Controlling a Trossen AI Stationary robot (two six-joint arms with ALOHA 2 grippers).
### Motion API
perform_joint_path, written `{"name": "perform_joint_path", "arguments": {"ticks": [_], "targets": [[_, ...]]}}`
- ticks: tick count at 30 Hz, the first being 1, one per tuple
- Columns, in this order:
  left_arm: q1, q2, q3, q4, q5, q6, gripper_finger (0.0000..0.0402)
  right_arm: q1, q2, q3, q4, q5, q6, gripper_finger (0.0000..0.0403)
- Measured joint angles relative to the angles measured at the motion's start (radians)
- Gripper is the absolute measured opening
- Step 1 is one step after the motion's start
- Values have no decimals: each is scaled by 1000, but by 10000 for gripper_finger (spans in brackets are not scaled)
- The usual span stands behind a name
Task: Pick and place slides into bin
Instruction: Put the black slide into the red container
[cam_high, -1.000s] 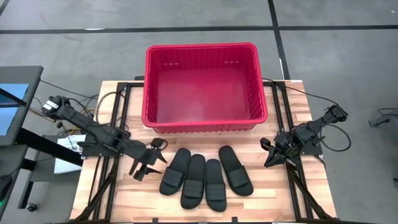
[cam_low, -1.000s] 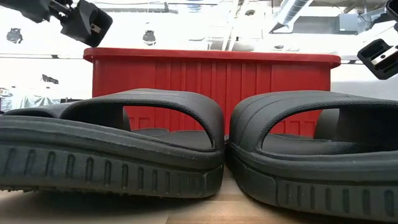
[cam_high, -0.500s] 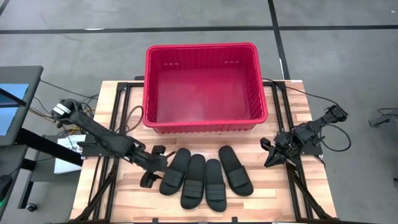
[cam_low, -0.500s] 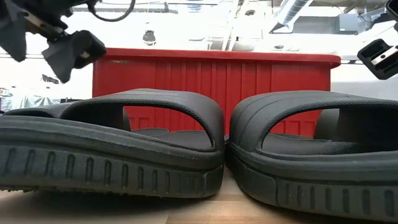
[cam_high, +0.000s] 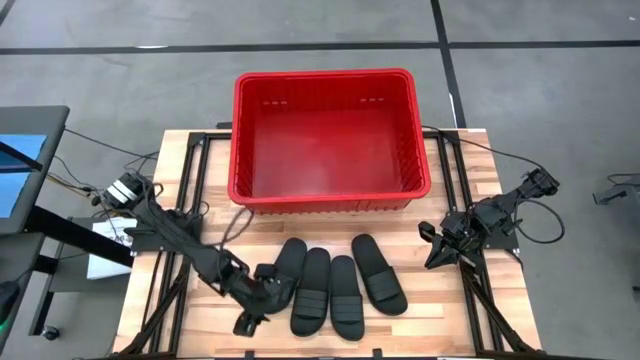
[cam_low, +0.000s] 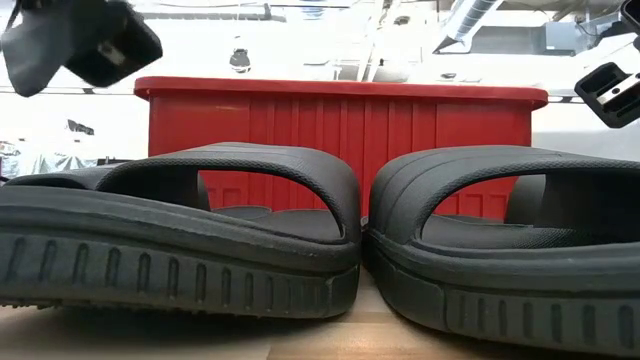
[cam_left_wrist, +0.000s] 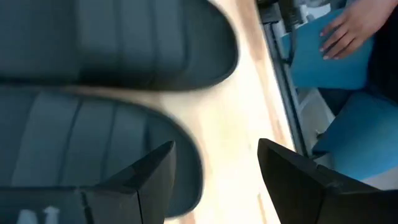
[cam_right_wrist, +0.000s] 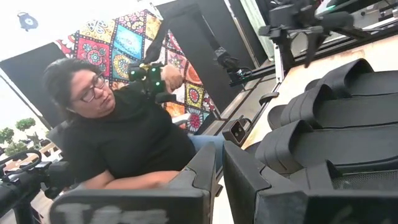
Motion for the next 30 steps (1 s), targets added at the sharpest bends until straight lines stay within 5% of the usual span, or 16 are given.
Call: {"name": "perform_joint_path", "arguments": {"ticks": [9,30], "targets": [[-41,175,169,-307,-92,29,219,0,0,0,0,0,0,21],[-65,277,168,-255,-140,-14,219,0,2,0,0,1,0,21]]}}
